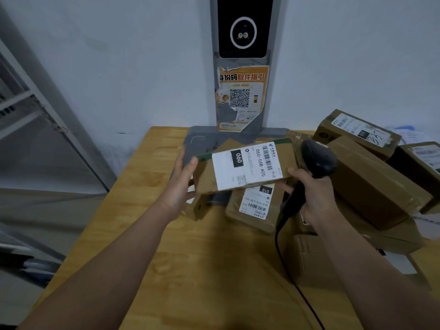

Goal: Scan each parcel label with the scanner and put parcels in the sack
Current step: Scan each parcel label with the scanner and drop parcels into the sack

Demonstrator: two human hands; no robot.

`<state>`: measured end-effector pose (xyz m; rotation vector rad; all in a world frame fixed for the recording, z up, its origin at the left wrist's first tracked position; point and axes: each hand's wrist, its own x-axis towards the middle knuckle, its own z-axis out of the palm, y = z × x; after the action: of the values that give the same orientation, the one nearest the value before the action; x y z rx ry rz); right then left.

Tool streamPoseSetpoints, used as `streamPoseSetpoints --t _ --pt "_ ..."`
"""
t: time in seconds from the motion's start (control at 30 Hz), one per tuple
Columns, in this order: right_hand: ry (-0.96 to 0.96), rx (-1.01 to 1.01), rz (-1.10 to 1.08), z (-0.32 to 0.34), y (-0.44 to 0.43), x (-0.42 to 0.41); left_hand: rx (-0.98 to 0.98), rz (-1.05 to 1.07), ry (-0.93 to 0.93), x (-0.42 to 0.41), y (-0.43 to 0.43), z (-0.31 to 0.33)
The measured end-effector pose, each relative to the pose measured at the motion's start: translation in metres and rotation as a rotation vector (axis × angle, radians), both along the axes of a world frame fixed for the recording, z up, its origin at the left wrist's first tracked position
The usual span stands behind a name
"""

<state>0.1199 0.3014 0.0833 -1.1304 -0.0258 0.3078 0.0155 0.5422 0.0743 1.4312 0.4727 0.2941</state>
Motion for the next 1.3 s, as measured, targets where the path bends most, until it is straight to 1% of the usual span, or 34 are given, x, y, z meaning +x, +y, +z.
streamPoseSetpoints --t 0.17,0.23,0.37,0.5,0.6,0.67,0.73,0.77,0.83,0.87,0.93,1.0,1.07,1.3 --pt "-0.002 0.002 -0.048 0.003 0.001 0.006 0.244 -0.233 0.177 -0.006 -0.007 0.001" --pt "0.001 -0.011 -0.050 0.002 0.006 0.004 0.240 -0.251 0.221 -0.004 -0.013 -0.005" --pt "0.079 0.067 -0.106 -0.007 0.015 -0.002 0.240 -0.345 0.268 -0.002 -0.034 -0.019" --pt "0.075 0.025 -0.035 -0.015 0.014 -0.009 0.222 -0.360 0.270 -0.002 -0.049 -0.030" --pt "0.023 -0.037 0.036 -0.020 0.016 -0.010 0.208 -0.319 0.237 0.006 -0.052 -0.025" --pt "0.008 -0.073 0.035 -0.014 0.021 -0.011 0.243 -0.295 0.215 0.008 -0.052 -0.021" --pt "-0.014 -0.116 0.050 -0.006 0.024 -0.008 0.285 -0.297 0.239 0.011 -0.047 -0.019" --pt "-0.033 -0.135 0.062 -0.002 0.026 -0.007 0.261 -0.294 0.242 0.011 -0.044 -0.019" --pt "-0.092 -0.172 0.065 0.009 0.027 -0.006 0.115 -0.232 0.207 0.013 -0.039 -0.018" --pt "-0.139 -0.225 0.042 0.013 0.027 -0.007 0.030 -0.174 0.174 0.014 -0.037 -0.015" --pt "-0.267 -0.373 0.051 0.020 0.025 -0.011 -0.027 -0.073 0.134 0.017 -0.029 -0.009" --pt "-0.357 -0.467 0.160 0.023 0.026 -0.021 0.022 0.003 0.110 0.021 -0.018 -0.007" --pt "-0.393 -0.520 0.232 0.024 0.030 -0.032 0.073 0.058 0.106 0.023 -0.010 -0.007" --pt "-0.368 -0.501 0.235 0.016 0.042 -0.055 0.093 0.125 0.110 0.020 -0.006 -0.015"
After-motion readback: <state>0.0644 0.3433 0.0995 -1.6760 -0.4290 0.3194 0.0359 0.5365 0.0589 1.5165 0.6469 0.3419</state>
